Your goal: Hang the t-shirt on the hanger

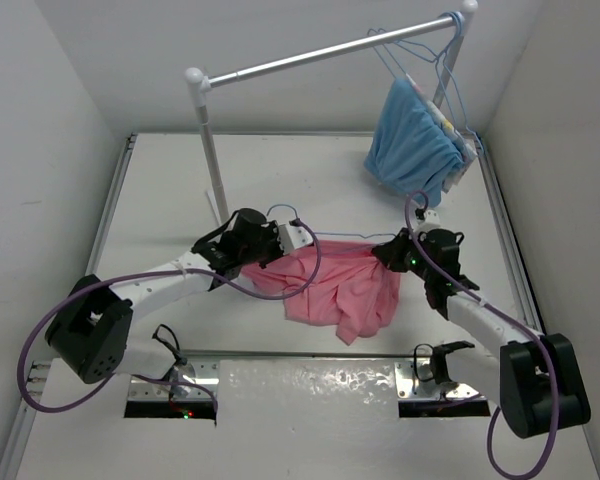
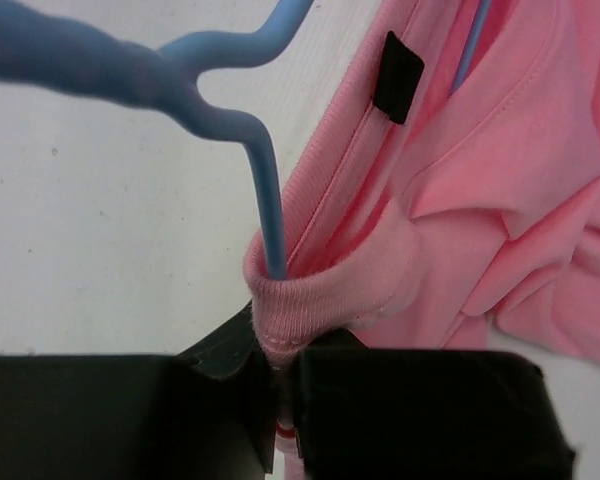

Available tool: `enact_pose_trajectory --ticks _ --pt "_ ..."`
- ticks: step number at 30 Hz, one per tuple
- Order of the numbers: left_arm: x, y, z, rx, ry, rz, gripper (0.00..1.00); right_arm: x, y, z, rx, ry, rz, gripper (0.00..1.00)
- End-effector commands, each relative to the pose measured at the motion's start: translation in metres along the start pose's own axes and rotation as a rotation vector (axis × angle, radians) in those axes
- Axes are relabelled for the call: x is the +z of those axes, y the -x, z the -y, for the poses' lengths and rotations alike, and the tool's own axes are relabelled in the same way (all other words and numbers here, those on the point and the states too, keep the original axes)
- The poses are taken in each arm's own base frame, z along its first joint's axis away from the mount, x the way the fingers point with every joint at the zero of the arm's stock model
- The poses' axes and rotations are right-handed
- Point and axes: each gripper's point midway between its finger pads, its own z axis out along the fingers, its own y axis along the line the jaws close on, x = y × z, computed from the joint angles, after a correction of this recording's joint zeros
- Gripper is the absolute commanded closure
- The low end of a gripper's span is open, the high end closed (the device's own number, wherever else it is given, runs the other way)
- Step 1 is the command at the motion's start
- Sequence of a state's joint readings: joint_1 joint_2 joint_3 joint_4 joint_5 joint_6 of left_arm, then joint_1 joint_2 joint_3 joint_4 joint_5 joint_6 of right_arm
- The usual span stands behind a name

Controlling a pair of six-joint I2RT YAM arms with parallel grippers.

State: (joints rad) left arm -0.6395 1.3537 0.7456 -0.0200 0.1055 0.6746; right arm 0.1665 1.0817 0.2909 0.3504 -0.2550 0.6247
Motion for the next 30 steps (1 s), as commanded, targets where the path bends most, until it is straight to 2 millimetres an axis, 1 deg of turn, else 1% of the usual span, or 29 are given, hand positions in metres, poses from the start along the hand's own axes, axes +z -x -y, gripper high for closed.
enact_pose_trajectory --ticks 1,2,3,4,5,6,8,9,10,12,13,14,15,16,17,18,19,20,21,22,23,24,25,26,27,28,29,30 --pt "-0.018 -0.013 -0.025 -0.008 0.091 -0.044 1.00 -0.003 0.008 0.035 -0.061 -0.113 0.009 1.00" --pt "-0.017 -0.008 -0.020 -0.027 0.065 -0.020 1.00 0.001 0.013 0.026 -0.065 -0.062 0.031 1.00" --pt "-0.017 -0.002 -0.016 -0.045 0.039 0.002 1.00 0.004 0.008 0.022 -0.035 -0.032 0.014 0.94" --pt "-0.015 0.004 -0.005 -0.082 -0.016 0.031 1.00 0.005 0.005 0.017 -0.026 -0.002 0.002 0.92" --pt "-0.015 0.010 -0.003 -0.098 -0.035 0.050 1.00 0.005 0.004 0.017 -0.018 0.001 0.000 0.91" --pt "-0.015 0.016 0.004 -0.124 -0.076 0.075 1.00 0.005 0.002 0.017 -0.013 -0.001 -0.003 0.89" --pt "-0.015 0.020 0.011 -0.140 -0.113 0.094 1.00 0.004 -0.001 0.020 -0.015 -0.008 0.004 0.80" --pt "-0.015 0.022 0.013 -0.148 -0.126 0.103 1.00 0.003 -0.002 0.021 -0.017 -0.012 0.006 0.76" --pt "-0.015 0.022 0.013 -0.148 -0.121 0.100 1.00 0.001 0.000 0.020 -0.026 -0.010 0.016 0.64" --pt "-0.014 0.019 0.004 -0.144 -0.079 0.079 1.00 -0.003 -0.004 0.023 -0.042 -0.036 -0.009 0.52" --pt "-0.014 0.018 0.000 -0.144 -0.060 0.071 1.00 -0.008 0.009 0.021 -0.065 -0.048 0.018 0.43" --pt "-0.015 0.019 -0.004 -0.140 -0.041 0.068 1.00 -0.016 -0.003 0.032 -0.061 -0.117 -0.038 0.39" --pt "-0.015 0.017 -0.009 -0.137 -0.013 0.054 1.00 -0.024 0.005 0.049 -0.088 -0.228 -0.006 0.33" --pt "-0.015 0.017 -0.012 -0.136 -0.003 0.050 1.00 -0.032 0.008 0.056 -0.094 -0.284 0.004 0.25" --pt "-0.016 0.018 -0.015 -0.133 0.006 0.048 1.00 -0.046 0.012 0.061 -0.123 -0.338 0.014 0.20" --pt "-0.016 0.018 -0.018 -0.120 0.018 0.042 1.00 -0.057 0.020 0.073 -0.142 -0.424 0.043 0.18" --pt "-0.016 0.018 -0.021 -0.114 0.027 0.036 1.00 -0.064 0.030 0.072 -0.160 -0.446 0.066 0.17" --pt "-0.014 0.018 -0.022 -0.108 0.027 0.027 1.00 -0.075 0.032 0.073 -0.192 -0.466 0.072 0.17" --pt "-0.014 0.014 -0.023 -0.085 0.027 0.005 1.00 -0.080 0.039 0.072 -0.211 -0.481 0.089 0.17" --pt "-0.012 0.014 -0.023 -0.073 0.022 -0.007 1.00 -0.084 0.046 0.065 -0.232 -0.462 0.102 0.17" --pt "-0.012 0.013 -0.022 -0.040 0.008 -0.014 1.00 -0.089 0.056 0.054 -0.290 -0.415 0.136 0.17" --pt "-0.012 0.010 -0.019 -0.029 -0.008 -0.029 1.00 -0.087 0.059 0.036 -0.316 -0.323 0.141 0.18" --pt "-0.012 0.010 -0.018 -0.013 -0.018 -0.031 1.00 -0.087 0.071 0.019 -0.342 -0.252 0.186 0.19" --pt "-0.011 0.012 -0.015 0.015 -0.038 -0.025 1.00 -0.087 0.077 0.001 -0.373 -0.164 0.219 0.19" --pt "-0.012 0.011 -0.012 0.025 -0.052 -0.030 1.00 -0.086 0.080 -0.016 -0.399 -0.081 0.230 0.20" --pt "-0.012 0.015 -0.011 0.041 -0.061 -0.022 1.00 -0.086 0.079 -0.044 -0.433 0.065 0.224 0.21" --pt "-0.012 0.018 -0.007 0.065 -0.084 -0.012 1.00 -0.087 0.086 -0.065 -0.486 0.153 0.253 0.21" --pt "-0.014 0.017 -0.002 0.077 -0.113 -0.020 1.00 -0.083 0.082 -0.075 -0.507 0.210 0.228 0.21"
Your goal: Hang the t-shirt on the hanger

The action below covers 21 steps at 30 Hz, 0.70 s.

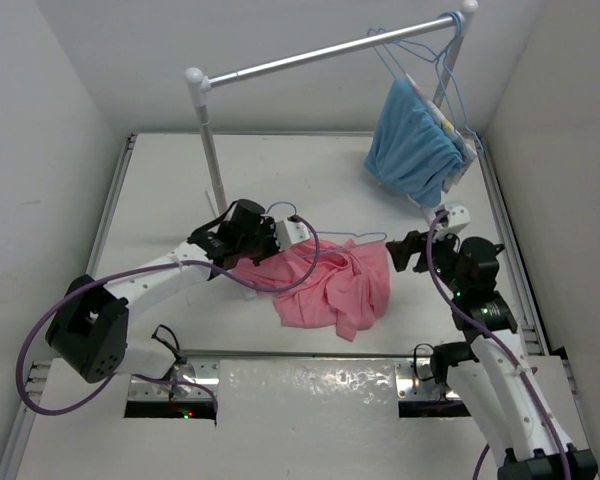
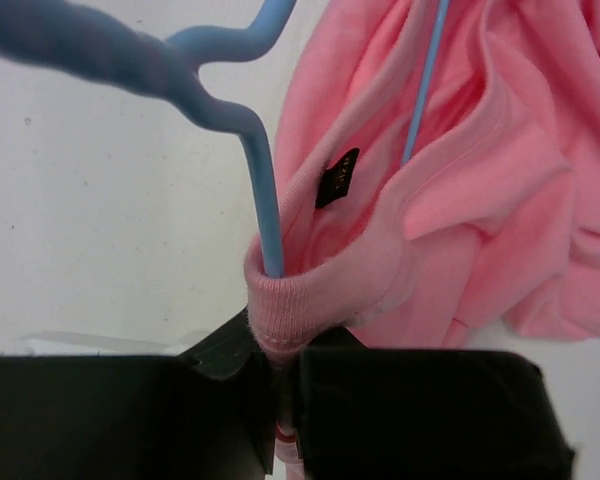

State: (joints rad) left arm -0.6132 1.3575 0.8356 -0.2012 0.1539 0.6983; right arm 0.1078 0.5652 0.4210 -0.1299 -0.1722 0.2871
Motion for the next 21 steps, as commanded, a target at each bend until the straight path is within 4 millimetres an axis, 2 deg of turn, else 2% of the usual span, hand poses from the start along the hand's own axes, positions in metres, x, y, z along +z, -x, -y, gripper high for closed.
enact_pose_trajectory --ticks 1,2,4,5,6,8,10,11,14,18,19,20,21 --pt "-0.006 0.025 0.001 0.104 -0.049 0.048 1.00 -0.003 0.046 -0.068 -0.154 0.350 0.104 0.21" --pt "-0.007 0.028 0.004 0.124 -0.065 0.054 1.00 -0.003 0.046 -0.087 -0.215 0.416 0.099 0.21" --pt "-0.008 0.034 0.010 0.148 -0.085 0.055 1.00 0.006 0.051 -0.105 -0.329 0.461 0.086 0.19" --pt "-0.008 0.035 0.012 0.164 -0.092 0.056 1.00 0.005 0.044 -0.133 -0.377 0.547 0.064 0.19" --pt "-0.009 0.036 0.016 0.174 -0.106 0.055 1.00 0.016 0.041 -0.145 -0.432 0.581 0.023 0.19" --pt "-0.010 0.038 0.021 0.177 -0.127 0.060 1.00 0.021 0.023 -0.172 -0.530 0.680 -0.042 0.18" --pt "-0.010 0.042 0.024 0.178 -0.145 0.071 1.00 0.038 0.008 -0.182 -0.554 0.723 -0.129 0.19" --pt "-0.011 0.044 0.025 0.177 -0.156 0.080 1.00 0.039 0.003 -0.188 -0.551 0.761 -0.156 0.19" --pt "-0.013 0.045 0.027 0.179 -0.167 0.086 1.00 0.053 -0.012 -0.188 -0.550 0.771 -0.202 0.20" --pt "-0.014 0.043 0.032 0.190 -0.185 0.094 1.00 0.058 -0.033 -0.184 -0.535 0.770 -0.231 0.21" --pt "-0.015 0.044 0.034 0.195 -0.197 0.103 1.00 0.060 -0.031 -0.186 -0.534 0.770 -0.207 0.22" --pt "-0.015 0.043 0.037 0.197 -0.211 0.103 1.00 0.059 -0.038 -0.184 -0.529 0.771 -0.218 0.28" --pt "-0.017 0.044 0.038 0.202 -0.217 0.109 1.00 0.062 -0.034 -0.185 -0.530 0.770 -0.191 0.33"
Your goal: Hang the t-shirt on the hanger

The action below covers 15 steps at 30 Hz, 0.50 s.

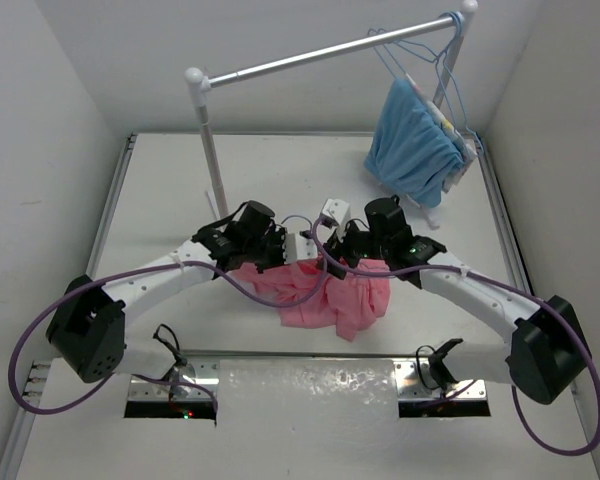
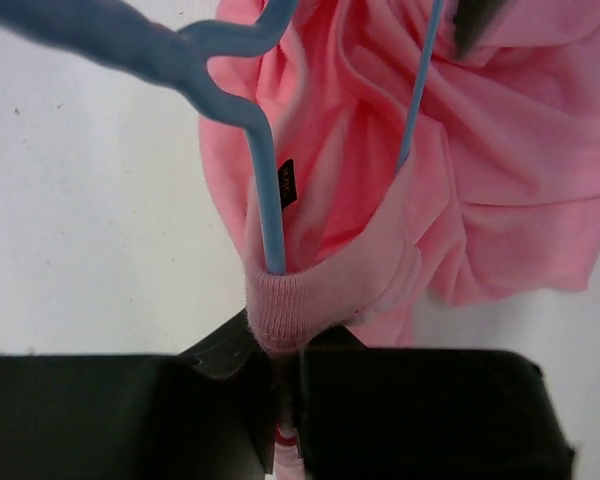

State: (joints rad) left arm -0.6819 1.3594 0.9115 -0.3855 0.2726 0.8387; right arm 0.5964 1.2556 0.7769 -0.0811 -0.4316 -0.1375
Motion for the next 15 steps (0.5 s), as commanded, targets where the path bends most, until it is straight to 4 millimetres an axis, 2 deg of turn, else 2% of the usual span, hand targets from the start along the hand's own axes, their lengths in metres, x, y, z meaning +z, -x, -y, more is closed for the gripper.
enact_pose_trajectory --ticks 1,2,5,6,9,10,11,12,14,15 --pt "-0.009 0.028 -0.001 0.054 -0.018 0.101 1.00 0.005 0.015 0.001 -0.053 0.009 0.087 0.39" --pt "-0.009 0.028 0.001 0.056 -0.026 0.108 1.00 0.006 0.012 0.000 -0.048 0.014 0.082 0.52" --pt "-0.012 0.031 0.008 0.064 -0.051 0.137 1.00 0.006 0.010 -0.005 -0.044 0.033 0.094 0.77" --pt "-0.015 0.033 0.010 0.066 -0.056 0.148 1.00 0.006 0.006 -0.007 -0.039 0.036 0.098 0.91" --pt "-0.021 0.039 0.016 0.069 -0.080 0.191 1.00 -0.001 0.007 -0.014 -0.046 0.033 0.167 1.00" --pt "-0.021 0.041 0.019 0.059 -0.096 0.209 1.00 -0.003 0.008 -0.012 -0.041 0.012 0.186 1.00" --pt "-0.022 0.046 0.018 0.056 -0.093 0.228 1.00 -0.004 0.000 -0.012 -0.030 -0.006 0.193 1.00" --pt "-0.022 0.050 0.018 0.049 -0.100 0.243 1.00 -0.009 0.012 -0.007 -0.035 -0.046 0.246 1.00" --pt "-0.019 0.064 0.019 0.007 -0.134 0.290 1.00 -0.012 0.015 0.002 -0.024 -0.111 0.262 1.00" --pt "-0.020 0.072 0.025 -0.013 -0.182 0.324 1.00 -0.015 0.022 0.004 -0.024 -0.131 0.283 1.00"
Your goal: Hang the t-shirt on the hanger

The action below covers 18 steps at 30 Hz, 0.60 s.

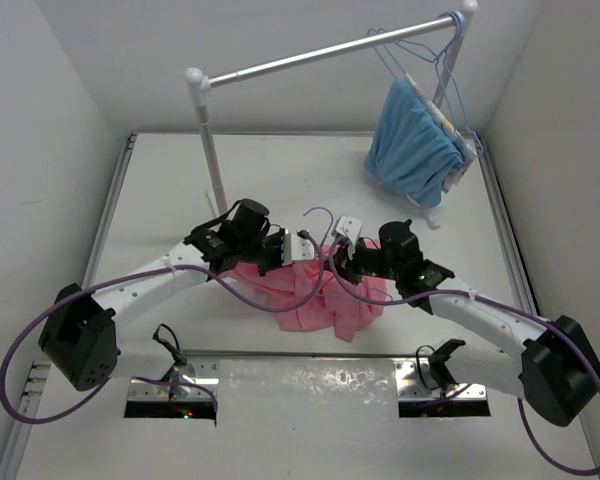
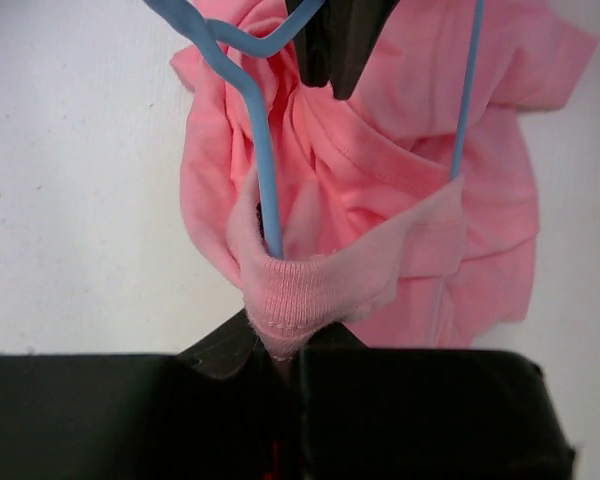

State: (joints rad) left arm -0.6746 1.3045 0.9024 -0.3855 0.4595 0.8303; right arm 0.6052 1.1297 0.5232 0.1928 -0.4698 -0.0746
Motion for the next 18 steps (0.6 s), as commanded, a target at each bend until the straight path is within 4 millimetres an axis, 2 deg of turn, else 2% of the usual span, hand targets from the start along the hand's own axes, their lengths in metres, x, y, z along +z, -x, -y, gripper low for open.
enact_pose_trajectory --ticks 1,3,6,7,15,16,17,18 --pt "0.000 0.047 0.009 -0.031 -0.108 0.173 1.00 -0.006 0.046 0.028 -0.034 -0.164 0.158 1.00" --pt "0.007 0.058 0.010 -0.063 -0.149 0.185 1.00 -0.010 0.052 0.034 -0.080 -0.226 0.169 1.00" --pt "0.016 0.066 0.010 -0.085 -0.191 0.166 1.00 -0.016 0.064 0.031 -0.164 -0.286 0.191 1.00" --pt "0.015 0.073 0.009 -0.087 -0.209 0.176 1.00 -0.017 0.069 0.024 -0.188 -0.283 0.205 1.00" --pt "0.015 0.079 0.011 -0.096 -0.247 0.177 0.92 -0.022 0.076 0.023 -0.273 -0.341 0.227 1.00" --pt "0.015 0.079 0.012 -0.096 -0.251 0.172 0.92 -0.022 0.075 0.022 -0.276 -0.342 0.231 1.00" --pt "0.016 0.077 0.012 -0.092 -0.252 0.164 0.99 -0.022 0.078 0.022 -0.280 -0.345 0.244 1.00" --pt "0.016 0.073 0.013 -0.097 -0.255 0.151 1.00 -0.023 0.077 0.023 -0.280 -0.350 0.245 1.00"
